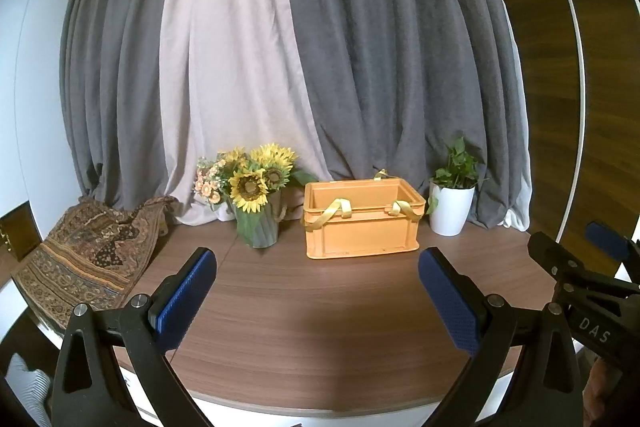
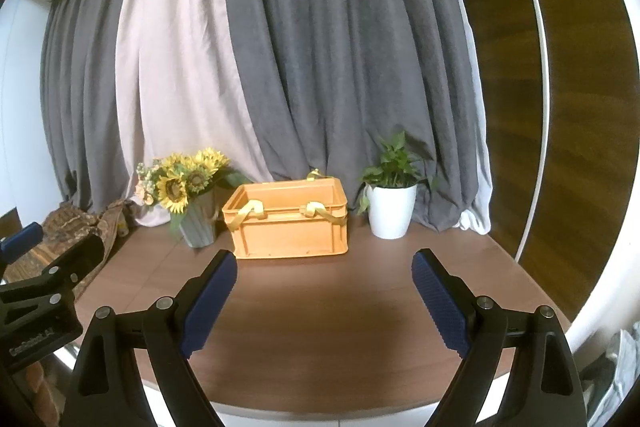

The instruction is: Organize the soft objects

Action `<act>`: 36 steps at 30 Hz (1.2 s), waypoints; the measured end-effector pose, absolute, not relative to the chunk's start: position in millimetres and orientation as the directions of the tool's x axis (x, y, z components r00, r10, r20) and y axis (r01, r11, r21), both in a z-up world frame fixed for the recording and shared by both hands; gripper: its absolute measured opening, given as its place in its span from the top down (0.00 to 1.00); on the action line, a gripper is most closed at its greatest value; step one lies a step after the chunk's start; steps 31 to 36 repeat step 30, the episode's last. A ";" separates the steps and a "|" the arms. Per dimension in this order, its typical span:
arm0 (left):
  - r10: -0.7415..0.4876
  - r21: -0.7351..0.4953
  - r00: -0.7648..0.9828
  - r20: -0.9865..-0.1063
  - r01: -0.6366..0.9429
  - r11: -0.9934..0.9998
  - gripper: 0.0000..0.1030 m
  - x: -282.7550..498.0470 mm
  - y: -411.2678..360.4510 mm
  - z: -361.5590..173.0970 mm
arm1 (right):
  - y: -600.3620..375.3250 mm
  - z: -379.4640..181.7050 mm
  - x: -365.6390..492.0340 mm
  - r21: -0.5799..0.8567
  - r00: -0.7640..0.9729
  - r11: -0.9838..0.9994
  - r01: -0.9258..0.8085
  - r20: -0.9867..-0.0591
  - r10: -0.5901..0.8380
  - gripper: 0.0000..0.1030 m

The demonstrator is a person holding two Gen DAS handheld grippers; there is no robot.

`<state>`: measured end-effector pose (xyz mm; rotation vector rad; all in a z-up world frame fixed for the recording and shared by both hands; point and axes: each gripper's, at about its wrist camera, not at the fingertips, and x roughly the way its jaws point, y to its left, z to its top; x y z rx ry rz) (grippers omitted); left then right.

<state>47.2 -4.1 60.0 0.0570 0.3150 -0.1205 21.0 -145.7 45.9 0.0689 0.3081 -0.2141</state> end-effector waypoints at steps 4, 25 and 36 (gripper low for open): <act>-0.109 0.038 0.945 -0.309 0.127 0.991 0.00 46.6 -4.8 60.2 | -146.6 45.2 19.5 0.036 0.930 0.974 0.224 -0.308 -0.203 0.12; -0.113 0.036 0.941 -0.320 0.131 0.991 0.00 46.1 -6.5 62.9 | -147.0 44.2 18.0 0.038 0.928 0.972 0.233 -0.306 -0.210 0.12; -0.115 0.037 0.942 -0.317 0.133 0.990 0.00 45.6 -6.4 61.0 | -148.4 43.8 17.1 0.035 0.929 0.972 0.232 -0.304 -0.211 0.12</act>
